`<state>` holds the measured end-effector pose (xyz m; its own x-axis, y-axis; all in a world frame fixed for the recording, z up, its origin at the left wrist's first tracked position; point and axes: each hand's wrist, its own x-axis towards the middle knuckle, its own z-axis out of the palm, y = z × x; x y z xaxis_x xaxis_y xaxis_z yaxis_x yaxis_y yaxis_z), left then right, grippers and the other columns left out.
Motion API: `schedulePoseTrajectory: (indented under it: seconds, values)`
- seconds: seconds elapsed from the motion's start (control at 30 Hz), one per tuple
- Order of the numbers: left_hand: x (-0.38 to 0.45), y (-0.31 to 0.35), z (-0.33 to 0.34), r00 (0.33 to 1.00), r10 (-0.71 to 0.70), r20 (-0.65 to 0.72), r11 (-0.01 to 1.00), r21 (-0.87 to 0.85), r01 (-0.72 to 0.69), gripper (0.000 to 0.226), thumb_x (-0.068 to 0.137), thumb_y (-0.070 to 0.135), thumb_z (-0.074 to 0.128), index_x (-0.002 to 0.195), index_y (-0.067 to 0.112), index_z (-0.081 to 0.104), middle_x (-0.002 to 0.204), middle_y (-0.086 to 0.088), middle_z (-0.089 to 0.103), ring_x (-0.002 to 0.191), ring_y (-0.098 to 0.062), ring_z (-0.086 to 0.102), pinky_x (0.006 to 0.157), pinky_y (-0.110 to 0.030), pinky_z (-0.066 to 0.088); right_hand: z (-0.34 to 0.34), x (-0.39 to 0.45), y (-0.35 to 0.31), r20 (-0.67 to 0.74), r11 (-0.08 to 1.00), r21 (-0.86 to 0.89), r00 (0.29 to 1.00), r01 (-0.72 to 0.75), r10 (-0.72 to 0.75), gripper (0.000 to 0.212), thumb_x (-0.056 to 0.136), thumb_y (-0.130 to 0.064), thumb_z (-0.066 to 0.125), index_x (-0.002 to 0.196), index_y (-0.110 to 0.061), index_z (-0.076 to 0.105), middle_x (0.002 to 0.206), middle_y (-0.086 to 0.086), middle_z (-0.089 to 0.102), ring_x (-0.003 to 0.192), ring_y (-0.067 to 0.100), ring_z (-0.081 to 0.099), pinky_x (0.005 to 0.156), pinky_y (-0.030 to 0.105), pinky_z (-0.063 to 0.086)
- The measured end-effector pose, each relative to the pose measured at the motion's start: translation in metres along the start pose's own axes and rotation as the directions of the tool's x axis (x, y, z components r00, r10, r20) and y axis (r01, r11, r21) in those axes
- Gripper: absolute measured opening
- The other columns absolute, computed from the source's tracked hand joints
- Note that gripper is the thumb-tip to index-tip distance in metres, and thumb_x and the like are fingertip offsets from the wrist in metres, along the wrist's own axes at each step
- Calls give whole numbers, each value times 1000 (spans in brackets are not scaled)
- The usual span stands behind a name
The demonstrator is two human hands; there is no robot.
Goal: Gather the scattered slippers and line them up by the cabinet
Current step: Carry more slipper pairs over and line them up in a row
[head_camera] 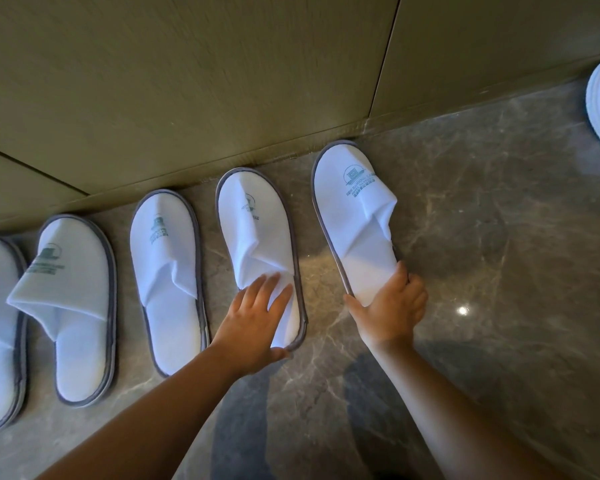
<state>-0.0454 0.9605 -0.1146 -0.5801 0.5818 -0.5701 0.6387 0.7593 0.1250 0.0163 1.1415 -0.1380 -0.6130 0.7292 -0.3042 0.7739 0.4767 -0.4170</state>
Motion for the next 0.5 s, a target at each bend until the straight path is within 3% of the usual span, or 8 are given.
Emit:
schedulePoseTrajectory:
  seconds: [0.5]
  values:
    - [-1,0,-1,1000,-6,-1,1000,-5,6,95,75,61,52,143,26,-4,156,-2,-4,144,-25,-4,116,-44,4,-4,-2,-5,0,1000,9,1000,-16,16,94,61,-35,79,133,-1,28,128,26,39,117,39,35,100,46,31]
